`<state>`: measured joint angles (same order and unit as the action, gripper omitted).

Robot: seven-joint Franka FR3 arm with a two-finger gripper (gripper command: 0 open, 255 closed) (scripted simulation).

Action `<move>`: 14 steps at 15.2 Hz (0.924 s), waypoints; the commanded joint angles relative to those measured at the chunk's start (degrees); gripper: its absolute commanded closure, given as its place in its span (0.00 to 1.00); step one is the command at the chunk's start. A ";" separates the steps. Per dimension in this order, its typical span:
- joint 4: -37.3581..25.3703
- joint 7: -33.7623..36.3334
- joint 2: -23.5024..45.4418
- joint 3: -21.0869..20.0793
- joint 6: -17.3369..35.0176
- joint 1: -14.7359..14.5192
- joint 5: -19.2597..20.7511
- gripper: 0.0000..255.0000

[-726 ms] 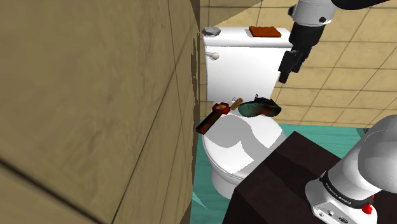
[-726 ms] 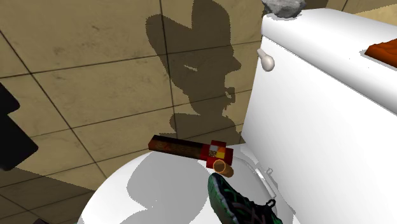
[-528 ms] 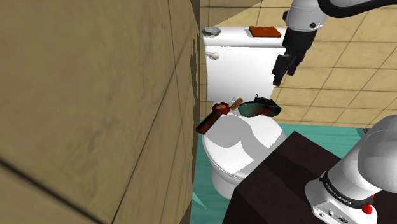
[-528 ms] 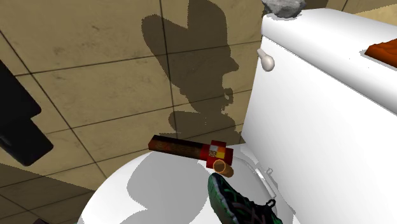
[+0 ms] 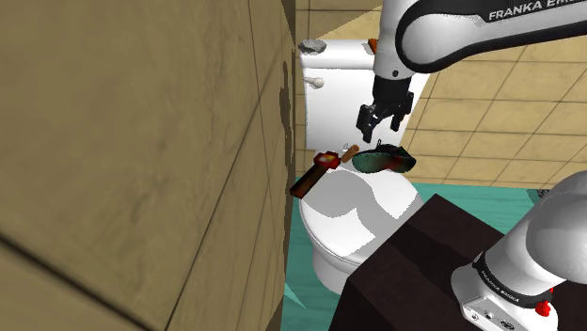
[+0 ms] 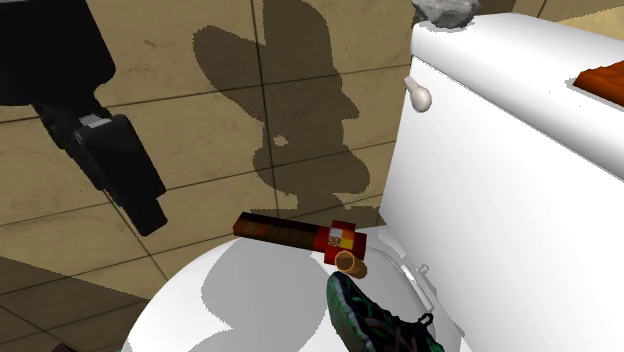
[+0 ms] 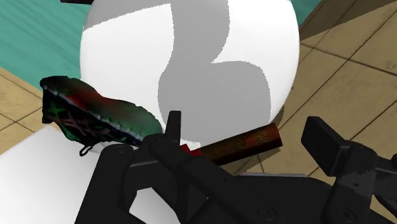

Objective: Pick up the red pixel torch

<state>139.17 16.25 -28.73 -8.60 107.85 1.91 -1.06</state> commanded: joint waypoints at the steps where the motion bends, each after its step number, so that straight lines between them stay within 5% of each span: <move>1: -0.55 4.56 4.27 -1.64 3.29 0.72 0.04 0.00; 14: -14.37 32.54 35.30 -5.41 16.23 3.86 7.76 0.00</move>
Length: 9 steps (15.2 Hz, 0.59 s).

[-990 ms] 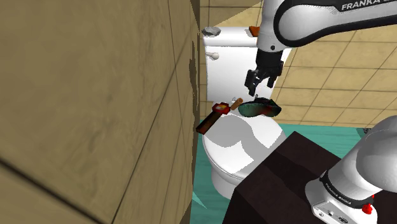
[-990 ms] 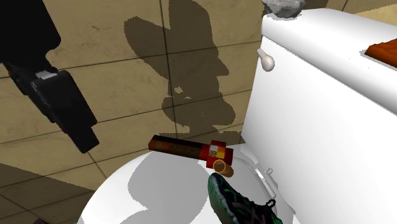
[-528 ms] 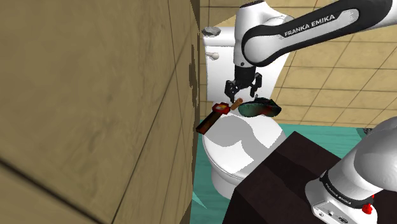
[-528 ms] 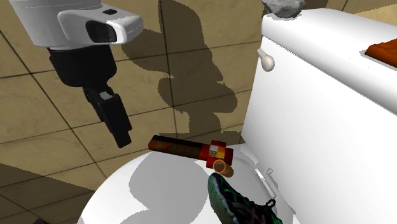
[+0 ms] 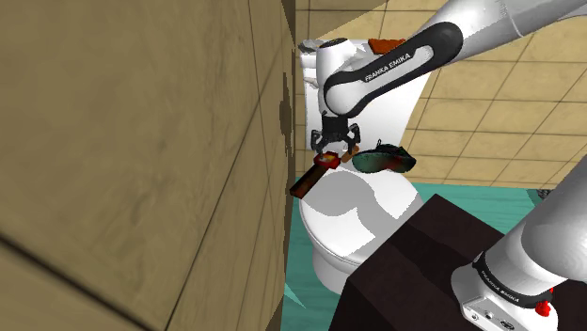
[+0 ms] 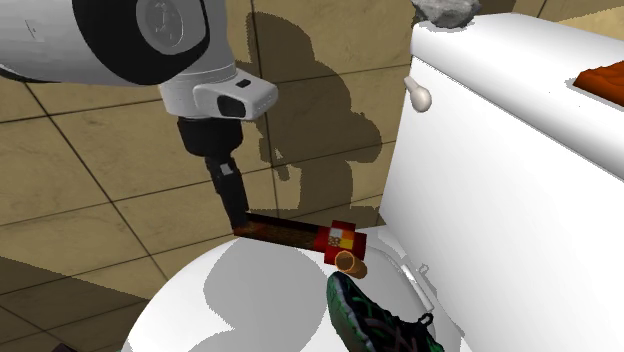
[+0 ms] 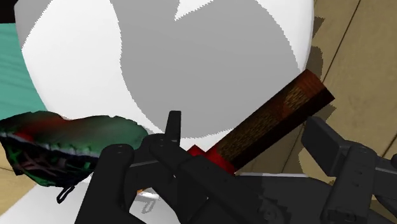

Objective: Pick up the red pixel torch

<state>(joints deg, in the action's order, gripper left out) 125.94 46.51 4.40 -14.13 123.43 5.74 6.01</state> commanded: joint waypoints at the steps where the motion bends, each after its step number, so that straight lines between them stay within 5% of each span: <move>1: -2.69 4.23 4.55 0.42 1.12 -0.08 1.41 0.00; 9: -17.08 17.10 22.86 4.38 2.70 -1.61 4.79 0.00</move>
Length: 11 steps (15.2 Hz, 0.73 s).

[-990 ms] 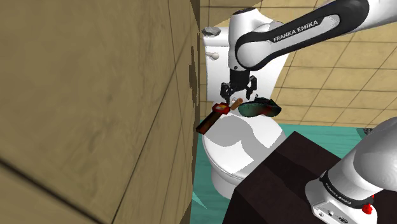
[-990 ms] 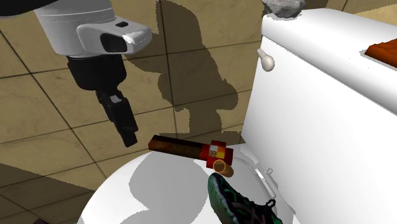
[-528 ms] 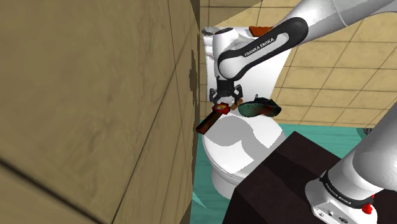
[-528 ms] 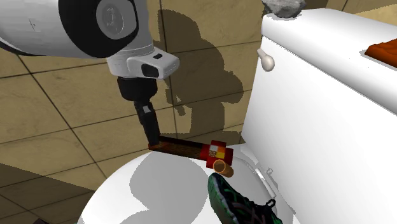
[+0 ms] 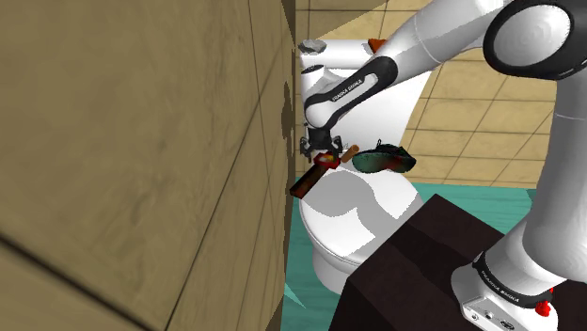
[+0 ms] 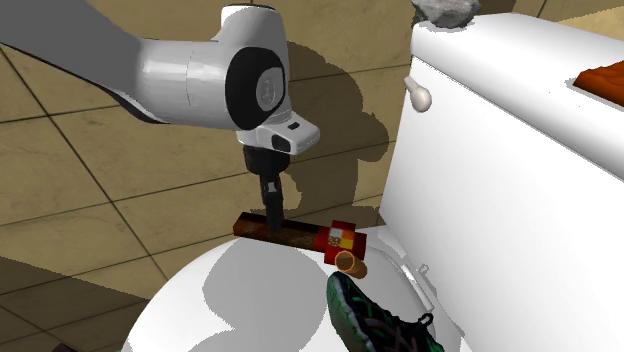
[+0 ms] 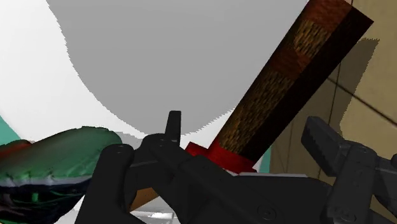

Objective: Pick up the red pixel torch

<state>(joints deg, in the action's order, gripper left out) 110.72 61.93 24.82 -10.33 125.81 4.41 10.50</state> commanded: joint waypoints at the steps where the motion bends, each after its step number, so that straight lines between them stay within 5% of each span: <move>1: -3.89 2.95 4.67 1.16 0.27 -0.46 0.39 0.00; 6: -14.94 8.50 15.73 3.96 -0.66 -1.04 -0.05 0.00; 11: -16.15 9.07 18.70 4.37 1.03 -1.22 0.18 0.00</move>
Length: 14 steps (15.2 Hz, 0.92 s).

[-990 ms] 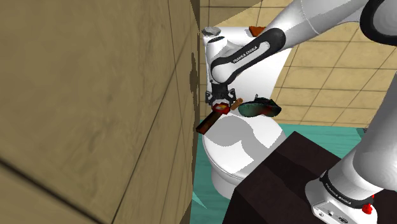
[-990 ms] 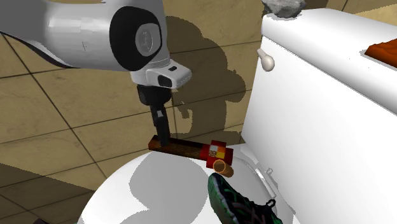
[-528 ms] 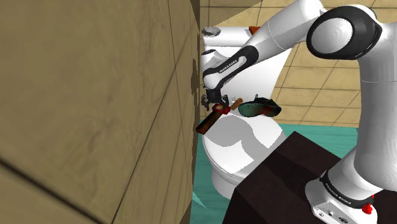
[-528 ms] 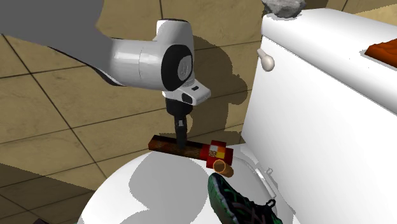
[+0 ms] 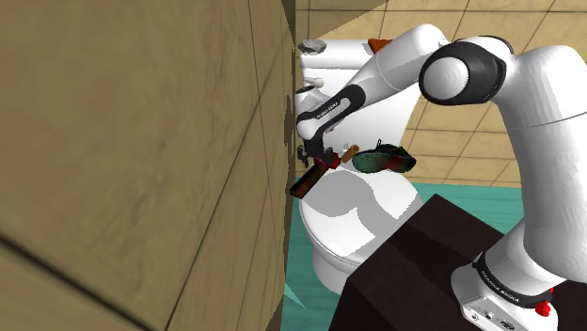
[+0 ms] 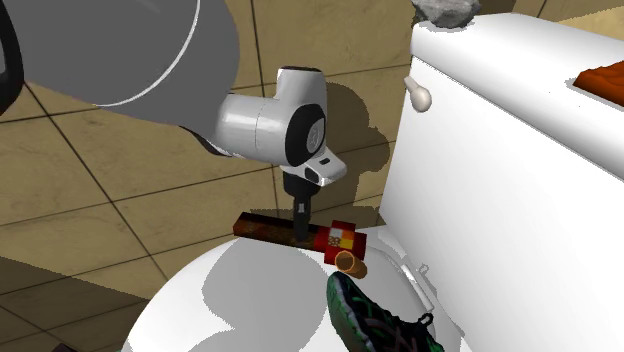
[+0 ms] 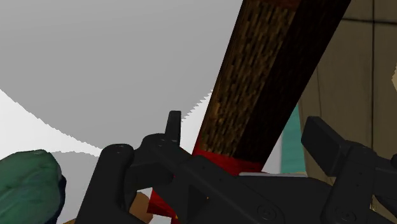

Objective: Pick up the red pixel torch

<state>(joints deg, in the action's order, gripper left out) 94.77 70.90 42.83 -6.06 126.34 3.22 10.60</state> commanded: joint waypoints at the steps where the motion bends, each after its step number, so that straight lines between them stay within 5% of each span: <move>1: -0.35 0.16 1.28 0.16 0.93 -0.06 0.15 0.00; 5: -0.81 0.32 2.82 0.32 2.01 -0.17 0.34 0.00; 6: -0.79 0.29 2.79 0.32 1.99 -0.15 0.33 1.00; 14: -0.85 0.26 2.81 0.33 1.95 -0.13 0.33 1.00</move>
<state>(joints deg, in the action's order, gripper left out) 93.95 71.20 45.59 -5.76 128.25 3.06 10.91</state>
